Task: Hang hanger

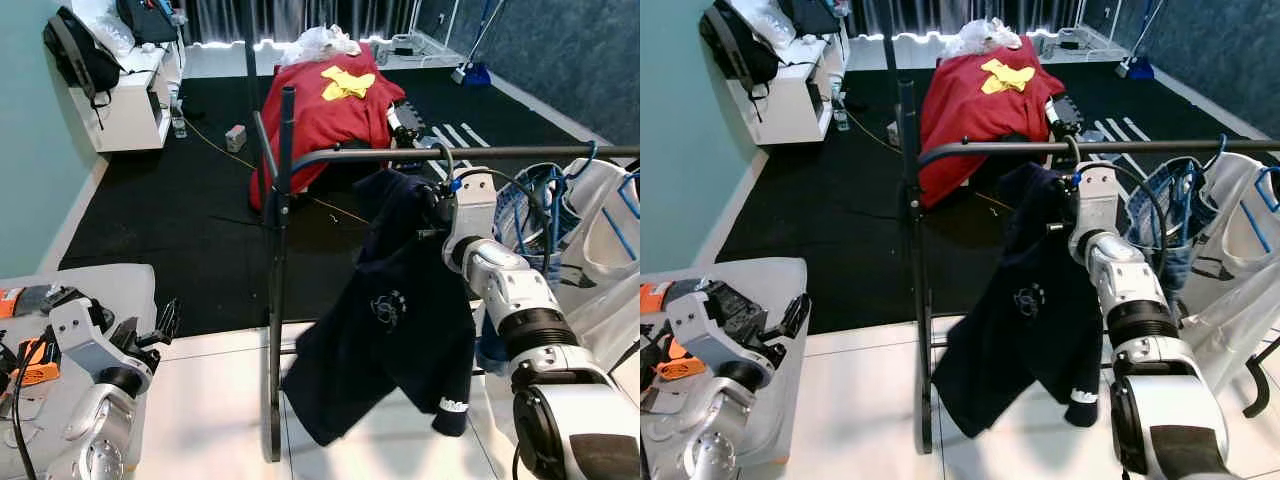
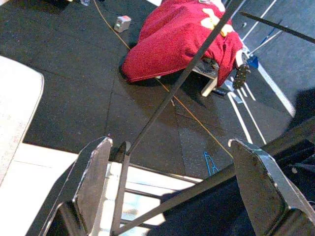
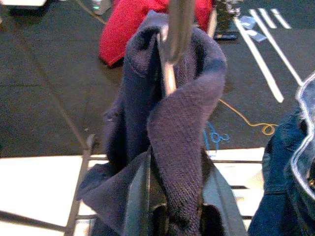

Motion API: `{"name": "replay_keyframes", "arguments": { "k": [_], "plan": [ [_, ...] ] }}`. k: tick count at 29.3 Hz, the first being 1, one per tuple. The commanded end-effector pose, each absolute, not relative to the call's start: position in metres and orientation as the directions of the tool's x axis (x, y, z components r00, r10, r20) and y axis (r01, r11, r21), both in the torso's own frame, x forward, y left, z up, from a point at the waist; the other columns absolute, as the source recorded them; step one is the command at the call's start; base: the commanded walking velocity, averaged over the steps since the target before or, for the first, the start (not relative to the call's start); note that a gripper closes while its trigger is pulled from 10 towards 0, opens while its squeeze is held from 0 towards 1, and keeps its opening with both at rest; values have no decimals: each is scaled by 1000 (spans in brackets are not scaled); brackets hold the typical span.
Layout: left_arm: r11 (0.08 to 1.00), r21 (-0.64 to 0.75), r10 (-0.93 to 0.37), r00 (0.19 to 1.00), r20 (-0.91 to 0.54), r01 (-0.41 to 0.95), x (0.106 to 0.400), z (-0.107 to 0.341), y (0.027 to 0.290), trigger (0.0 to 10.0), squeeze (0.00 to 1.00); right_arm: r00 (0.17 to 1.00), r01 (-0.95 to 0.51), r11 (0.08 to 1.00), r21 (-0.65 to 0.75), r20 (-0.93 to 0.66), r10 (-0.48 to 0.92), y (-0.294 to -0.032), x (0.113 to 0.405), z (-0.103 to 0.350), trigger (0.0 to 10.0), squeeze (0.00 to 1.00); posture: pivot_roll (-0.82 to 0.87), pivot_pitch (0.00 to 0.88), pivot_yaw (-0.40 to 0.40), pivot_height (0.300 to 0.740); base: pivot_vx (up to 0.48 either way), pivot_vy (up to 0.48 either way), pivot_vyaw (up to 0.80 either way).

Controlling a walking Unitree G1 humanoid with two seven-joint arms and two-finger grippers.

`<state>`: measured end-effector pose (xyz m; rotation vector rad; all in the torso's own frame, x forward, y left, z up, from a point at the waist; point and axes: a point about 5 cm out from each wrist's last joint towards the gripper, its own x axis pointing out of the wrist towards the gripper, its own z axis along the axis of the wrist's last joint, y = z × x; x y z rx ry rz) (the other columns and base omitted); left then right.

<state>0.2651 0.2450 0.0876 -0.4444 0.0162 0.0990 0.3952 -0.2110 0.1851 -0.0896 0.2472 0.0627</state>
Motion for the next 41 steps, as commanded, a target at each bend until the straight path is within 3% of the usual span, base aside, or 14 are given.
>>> {"name": "replay_keyframes", "arguments": {
  "k": [1, 5, 11, 16, 20, 21, 22, 23, 24, 25, 26, 28, 29, 41],
  "plan": [
    [901, -421, 91, 994, -58, -107, 263, 84, 244, 10000, 0, 948, -91, 994, -67, -312, 66, -212, 389, 165, 10000, 1000, -90, 64, -2, 740, 0, 0, 0],
    [915, -389, 79, 994, -82, -105, 262, 82, 245, 10000, 0, 971, -173, 983, 63, -154, 181, -203, 386, 174, 10000, 1000, -90, 64, -1, 740, 0, 0, 0],
    [921, -374, 74, 992, -99, -106, 261, 81, 248, 10000, 0, 960, -265, 950, 162, -49, 276, -193, 379, 179, 10000, 1000, -96, 63, 0, 740, 0, 0, 0],
    [923, -370, 72, 991, -114, -109, 260, 77, 248, 10000, 0, 966, -250, 951, 183, -25, 259, -192, 374, 174, 10000, 1000, -99, 60, -2, 740, 0, 0, 0],
    [925, -362, 68, 987, -147, -118, 260, 68, 246, 10000, 0, 985, -174, 981, 90, -6, 175, -196, 368, 166, 10000, 1000, -102, 59, 2, 740, 0, 0, 0],
    [925, -360, 65, 986, -155, -118, 259, 66, 245, 10000, 0, 990, -140, 990, 25, 31, 140, -199, 367, 170, 10000, 796, -102, 59, 2, 740, 0, 0, 0],
    [925, -360, 65, 986, -155, -118, 259, 66, 245, 10000, 0, 990, -140, 990, 25, 31, 140, -199, 367, 170, 10000, 796, -102, 59, 2, 740, 0, 0, 0],
    [926, -359, 62, 985, -160, -117, 259, 65, 245, 10000, 0, 998, -29, 997, -72, 58, 34, -210, 367, 179, 10000, 435, -102, 60, 2, 740, 0, 0, 0],
    [926, -359, 62, 985, -160, -117, 259, 65, 245, 10000, 0, 998, -29, 997, -72, 58, 34, -210, 367, 179, 10000, 435, -102, 60, 2, 740, 0, 0, 0],
    [926, -359, 60, 985, -161, -115, 259, 64, 245, 10000, 0, 992, 92, 986, -139, 96, -79, -222, 368, 190, 10000, 220, -102, 60, 2, 740, 0, 0, 0],
    [926, -359, 60, 985, -161, -115, 259, 64, 245, 10000, 0, 992, 92, 986, -139, 96, -79, -222, 368, 190, 10000, 220, -102, 60, 2, 740, 0, 0, 0],
    [927, -358, 57, 985, -163, -112, 259, 63, 244, 10000, 0, 963, 241, 948, -209, 175, -206, -238, 365, 211, 10000, 47, -104, 59, -3, 740, 0, 0, 0],
    [927, -358, 55, 985, -165, -112, 260, 62, 243, 10000, 0, 952, 271, 938, -216, 201, -229, -242, 362, 219, 10000, 0, -106, 60, -3, 740, 0, 0, 0],
    [929, -357, 41, 986, -162, -97, 261, 60, 240, 10000, 0, 932, 357, 907, -222, 154, -329, -265, 355, 211, 10000, 0, -106, 66, 0, 740, 0, 0, 0]
  ]
}}
